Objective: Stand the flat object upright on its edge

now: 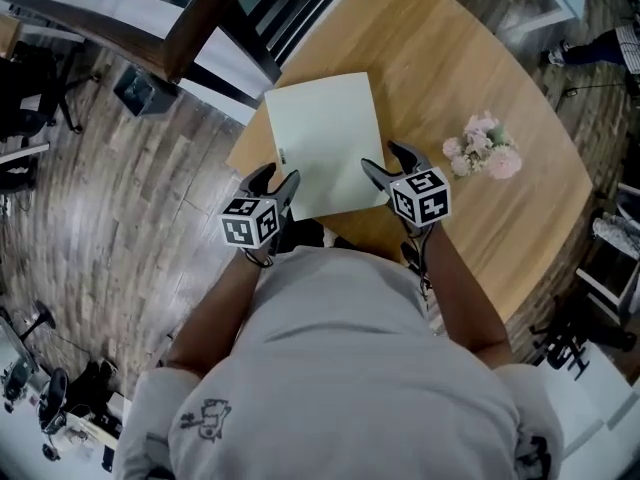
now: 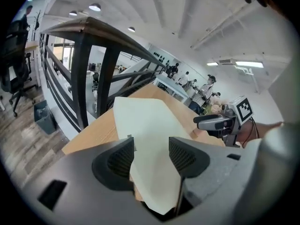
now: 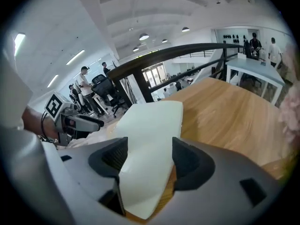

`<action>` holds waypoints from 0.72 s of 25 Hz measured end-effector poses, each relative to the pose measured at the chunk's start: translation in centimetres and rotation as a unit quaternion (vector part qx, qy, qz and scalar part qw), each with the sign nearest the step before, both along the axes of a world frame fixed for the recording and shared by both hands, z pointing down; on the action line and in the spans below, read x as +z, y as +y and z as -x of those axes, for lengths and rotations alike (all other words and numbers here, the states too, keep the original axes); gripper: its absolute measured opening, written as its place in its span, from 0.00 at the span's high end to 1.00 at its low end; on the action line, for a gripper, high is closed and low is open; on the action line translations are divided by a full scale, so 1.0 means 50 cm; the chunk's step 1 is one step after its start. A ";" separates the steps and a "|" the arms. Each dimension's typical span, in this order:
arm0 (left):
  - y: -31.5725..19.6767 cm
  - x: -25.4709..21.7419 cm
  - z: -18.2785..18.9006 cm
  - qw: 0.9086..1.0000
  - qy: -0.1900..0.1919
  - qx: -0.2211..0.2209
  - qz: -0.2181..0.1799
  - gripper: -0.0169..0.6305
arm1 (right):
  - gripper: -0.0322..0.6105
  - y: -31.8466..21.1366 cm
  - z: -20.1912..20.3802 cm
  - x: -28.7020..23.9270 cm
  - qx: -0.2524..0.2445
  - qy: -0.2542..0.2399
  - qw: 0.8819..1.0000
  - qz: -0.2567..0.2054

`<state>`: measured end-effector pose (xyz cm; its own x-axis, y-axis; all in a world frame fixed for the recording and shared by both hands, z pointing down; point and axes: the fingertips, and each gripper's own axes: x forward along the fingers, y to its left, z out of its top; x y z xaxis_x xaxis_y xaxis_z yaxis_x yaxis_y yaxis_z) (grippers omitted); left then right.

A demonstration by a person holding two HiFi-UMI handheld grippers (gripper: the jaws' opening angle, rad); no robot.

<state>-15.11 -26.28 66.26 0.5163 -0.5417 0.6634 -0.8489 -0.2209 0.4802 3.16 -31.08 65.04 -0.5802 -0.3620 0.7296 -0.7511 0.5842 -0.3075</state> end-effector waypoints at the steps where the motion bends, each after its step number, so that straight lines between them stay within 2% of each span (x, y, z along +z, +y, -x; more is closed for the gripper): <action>1: -0.008 0.011 0.004 1.000 0.002 -0.006 0.008 0.63 | 0.47 -0.008 -0.004 0.016 0.002 0.005 1.000 0.009; 6: -0.034 0.054 0.011 0.999 0.004 -0.020 0.036 0.61 | 0.47 -0.032 -0.018 0.079 0.018 0.010 0.998 0.058; 11: -0.061 0.088 0.012 0.998 0.009 -0.024 0.057 0.60 | 0.47 -0.043 -0.015 0.132 0.010 0.020 0.995 0.094; 18: -0.066 0.119 0.010 0.996 0.014 -0.027 0.087 0.60 | 0.42 -0.042 -0.014 0.164 0.018 0.004 0.989 0.146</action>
<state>-15.61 -29.59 72.19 0.5098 -0.4468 0.7352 -0.8426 -0.0869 0.5315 3.86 -33.17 73.22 -0.5642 -0.1557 0.8108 -0.7729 0.4449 -0.4524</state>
